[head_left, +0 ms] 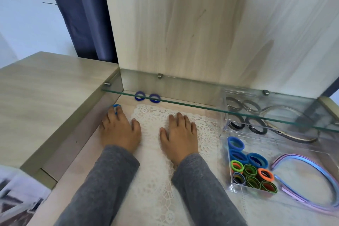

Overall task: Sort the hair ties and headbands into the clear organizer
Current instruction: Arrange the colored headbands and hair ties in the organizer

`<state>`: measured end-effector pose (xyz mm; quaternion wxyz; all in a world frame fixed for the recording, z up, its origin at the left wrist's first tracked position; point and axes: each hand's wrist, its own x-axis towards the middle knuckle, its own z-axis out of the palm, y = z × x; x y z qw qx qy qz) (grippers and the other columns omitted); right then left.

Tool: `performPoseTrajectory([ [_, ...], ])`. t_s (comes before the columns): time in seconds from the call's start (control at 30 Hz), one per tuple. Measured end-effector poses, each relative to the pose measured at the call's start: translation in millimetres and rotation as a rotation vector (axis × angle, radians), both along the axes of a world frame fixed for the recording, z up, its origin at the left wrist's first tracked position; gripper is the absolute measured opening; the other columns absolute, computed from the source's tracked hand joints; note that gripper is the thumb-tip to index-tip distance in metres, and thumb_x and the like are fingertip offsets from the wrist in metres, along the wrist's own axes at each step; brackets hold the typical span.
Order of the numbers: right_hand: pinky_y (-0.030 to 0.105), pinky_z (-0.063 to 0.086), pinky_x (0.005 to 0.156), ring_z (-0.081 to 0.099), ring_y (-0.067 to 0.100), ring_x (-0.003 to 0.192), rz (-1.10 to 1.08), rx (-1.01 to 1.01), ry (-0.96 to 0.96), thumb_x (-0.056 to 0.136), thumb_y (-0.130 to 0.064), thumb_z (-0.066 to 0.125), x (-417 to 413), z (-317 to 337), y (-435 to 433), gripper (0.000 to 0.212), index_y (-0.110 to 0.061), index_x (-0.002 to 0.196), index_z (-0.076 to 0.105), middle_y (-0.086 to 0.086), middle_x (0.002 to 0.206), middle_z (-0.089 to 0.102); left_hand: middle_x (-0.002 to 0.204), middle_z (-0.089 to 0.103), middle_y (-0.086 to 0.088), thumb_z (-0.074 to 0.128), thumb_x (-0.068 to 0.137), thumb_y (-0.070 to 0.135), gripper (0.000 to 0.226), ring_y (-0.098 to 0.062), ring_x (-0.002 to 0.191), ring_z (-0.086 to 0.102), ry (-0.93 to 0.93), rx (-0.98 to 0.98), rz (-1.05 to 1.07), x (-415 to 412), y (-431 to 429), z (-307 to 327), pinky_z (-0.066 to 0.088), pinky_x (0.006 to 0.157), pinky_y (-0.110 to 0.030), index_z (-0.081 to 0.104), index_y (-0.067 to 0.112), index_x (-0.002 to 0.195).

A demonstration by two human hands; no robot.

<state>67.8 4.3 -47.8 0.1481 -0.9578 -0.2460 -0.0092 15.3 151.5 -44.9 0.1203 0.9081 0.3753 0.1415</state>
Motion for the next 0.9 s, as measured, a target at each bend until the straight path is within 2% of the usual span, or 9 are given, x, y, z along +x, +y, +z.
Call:
performPoseTrajectory([
  [0.13,0.046,0.012,0.116,0.018,0.028,0.14,-0.015,0.014,-0.031,0.096,-0.044,0.029,11,-2,15,0.058,-0.017,0.147,0.023,0.008,0.153,0.023,0.151,0.029,-0.013,0.041,0.094,0.026,0.054,-0.035,0.124,0.042,-0.07,-0.036,-0.025,2,9,1,0.038,0.097,-0.042,0.036,0.004,0.143],
  [0.27,0.046,0.017,0.114,0.024,0.027,0.137,-0.007,0.023,-0.065,0.096,-0.043,0.03,21,-2,29,0.057,-0.018,0.146,0.025,0.009,0.149,0.03,0.146,0.038,-0.013,0.043,0.095,0.017,0.042,-0.036,0.112,0.052,-0.154,-0.064,-0.025,1,17,-1,0.044,0.083,-0.04,0.049,0.003,0.134],
  [0.43,0.047,0.021,0.111,0.03,0.028,0.132,-0.007,0.031,-0.089,0.096,-0.042,0.031,35,-3,48,0.053,-0.019,0.144,0.029,0.009,0.146,0.034,0.127,0.055,-0.016,0.048,0.091,0.008,0.037,-0.037,0.105,0.055,-0.28,-0.051,-0.061,6,30,-6,0.047,0.081,-0.041,0.058,0.004,0.127],
  [0.53,0.046,0.027,0.104,0.036,0.028,0.124,-0.022,0.055,-0.129,0.095,-0.039,0.034,42,-1,56,0.048,-0.023,0.141,0.034,0.006,0.139,0.04,0.116,0.061,-0.014,0.054,0.088,0.005,0.03,-0.036,0.099,0.057,-0.353,-0.058,-0.085,7,34,-11,0.047,0.078,-0.038,0.065,0.005,0.116],
  [0.67,0.044,0.033,0.095,0.039,0.024,0.112,-0.01,0.085,-0.171,0.095,-0.034,0.036,51,-1,68,0.042,-0.027,0.136,0.04,0.003,0.124,0.045,0.104,0.063,-0.011,0.059,0.087,0.005,0.018,-0.031,0.089,0.059,-0.41,-0.057,-0.084,7,38,-14,0.043,0.072,-0.029,0.069,0.003,0.101],
  [0.77,0.044,0.036,0.091,0.041,0.022,0.105,-0.038,0.087,-0.219,0.094,-0.034,0.036,56,-5,74,0.034,-0.025,0.123,0.052,0.001,0.114,0.048,0.098,0.062,-0.01,0.06,0.086,0.004,0.011,-0.027,0.082,0.059,-0.459,-0.063,-0.094,7,39,-16,0.04,0.069,-0.026,0.07,0.002,0.091],
  [0.9,0.043,0.035,0.087,0.045,0.023,0.101,-0.062,0.137,-0.26,0.092,-0.033,0.044,59,-8,76,0.026,-0.024,0.111,0.059,0.001,0.107,0.052,0.095,0.059,-0.003,0.061,0.086,0.004,0.007,-0.013,0.073,0.053,-0.527,-0.102,-0.19,8,35,-11,0.044,0.067,-0.024,0.068,0.003,0.086],
])
